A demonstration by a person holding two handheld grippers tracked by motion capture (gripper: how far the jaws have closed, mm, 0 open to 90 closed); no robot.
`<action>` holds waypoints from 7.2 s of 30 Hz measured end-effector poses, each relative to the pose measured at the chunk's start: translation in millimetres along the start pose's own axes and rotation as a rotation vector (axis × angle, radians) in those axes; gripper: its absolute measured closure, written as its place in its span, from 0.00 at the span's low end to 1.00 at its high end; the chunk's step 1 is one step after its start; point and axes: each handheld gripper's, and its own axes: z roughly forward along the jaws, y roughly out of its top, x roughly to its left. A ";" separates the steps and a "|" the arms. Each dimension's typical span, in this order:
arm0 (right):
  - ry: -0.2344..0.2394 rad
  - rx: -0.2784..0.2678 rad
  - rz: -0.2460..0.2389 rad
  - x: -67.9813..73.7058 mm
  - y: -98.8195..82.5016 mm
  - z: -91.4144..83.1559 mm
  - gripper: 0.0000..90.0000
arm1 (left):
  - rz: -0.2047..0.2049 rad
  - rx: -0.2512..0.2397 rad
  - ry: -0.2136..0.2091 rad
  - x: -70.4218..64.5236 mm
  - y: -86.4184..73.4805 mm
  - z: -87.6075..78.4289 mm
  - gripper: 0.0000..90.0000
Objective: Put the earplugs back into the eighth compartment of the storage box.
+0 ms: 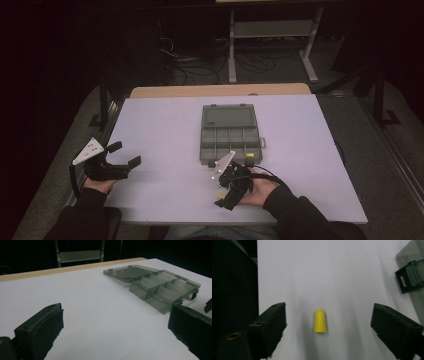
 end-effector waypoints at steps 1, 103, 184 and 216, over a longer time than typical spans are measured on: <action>-0.002 0.004 -0.004 0.6 -0.1 0.5 0.18 | 0.001 0.000 0.000 0.0 0.0 0.0 0.00; -0.151 -0.106 0.119 -53.3 -13.0 -80.5 0.89 | 0.007 0.018 -0.007 0.2 -0.4 2.3 0.00; -0.313 -0.371 0.484 -76.8 -101.1 -126.0 0.00 | 0.013 0.027 -0.016 -0.2 -0.5 3.1 0.00; -0.438 -0.523 0.561 -48.1 -171.7 -130.6 0.00 | 0.015 0.029 -0.014 -1.2 -0.4 3.2 0.00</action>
